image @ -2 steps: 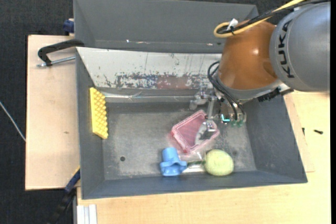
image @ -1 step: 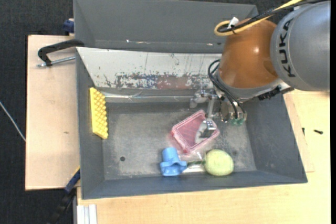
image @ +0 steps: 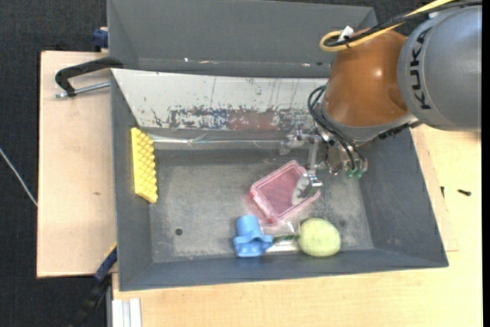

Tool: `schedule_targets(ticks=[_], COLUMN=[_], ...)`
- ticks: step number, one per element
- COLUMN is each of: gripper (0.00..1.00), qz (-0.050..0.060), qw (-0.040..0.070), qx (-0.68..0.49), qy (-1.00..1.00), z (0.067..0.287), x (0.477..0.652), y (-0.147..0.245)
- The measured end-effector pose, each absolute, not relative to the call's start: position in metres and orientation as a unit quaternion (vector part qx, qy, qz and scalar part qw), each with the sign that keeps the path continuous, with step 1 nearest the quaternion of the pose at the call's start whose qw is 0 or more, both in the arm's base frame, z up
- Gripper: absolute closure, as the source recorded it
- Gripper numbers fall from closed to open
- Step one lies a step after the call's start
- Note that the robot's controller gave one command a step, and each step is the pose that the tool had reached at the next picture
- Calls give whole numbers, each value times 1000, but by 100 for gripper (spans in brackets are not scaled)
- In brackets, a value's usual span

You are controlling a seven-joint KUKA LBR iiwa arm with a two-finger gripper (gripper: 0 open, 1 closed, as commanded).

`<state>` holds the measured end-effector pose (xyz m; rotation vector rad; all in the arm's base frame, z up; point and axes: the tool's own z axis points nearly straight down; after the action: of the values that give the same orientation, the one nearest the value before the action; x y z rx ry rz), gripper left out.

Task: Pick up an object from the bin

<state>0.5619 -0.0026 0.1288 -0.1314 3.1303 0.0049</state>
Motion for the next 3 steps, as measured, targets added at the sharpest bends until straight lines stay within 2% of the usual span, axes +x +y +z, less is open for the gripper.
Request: schedule_targets(ticks=[1, 2, 3], gripper=[100, 100, 100], qz=[7, 7, 2], qw=[12, 12, 13], qx=[139, 139, 139], qy=[990, 990, 990], z=[92, 92, 93], x=[569, 569, 568], y=[-112, -112, -108])
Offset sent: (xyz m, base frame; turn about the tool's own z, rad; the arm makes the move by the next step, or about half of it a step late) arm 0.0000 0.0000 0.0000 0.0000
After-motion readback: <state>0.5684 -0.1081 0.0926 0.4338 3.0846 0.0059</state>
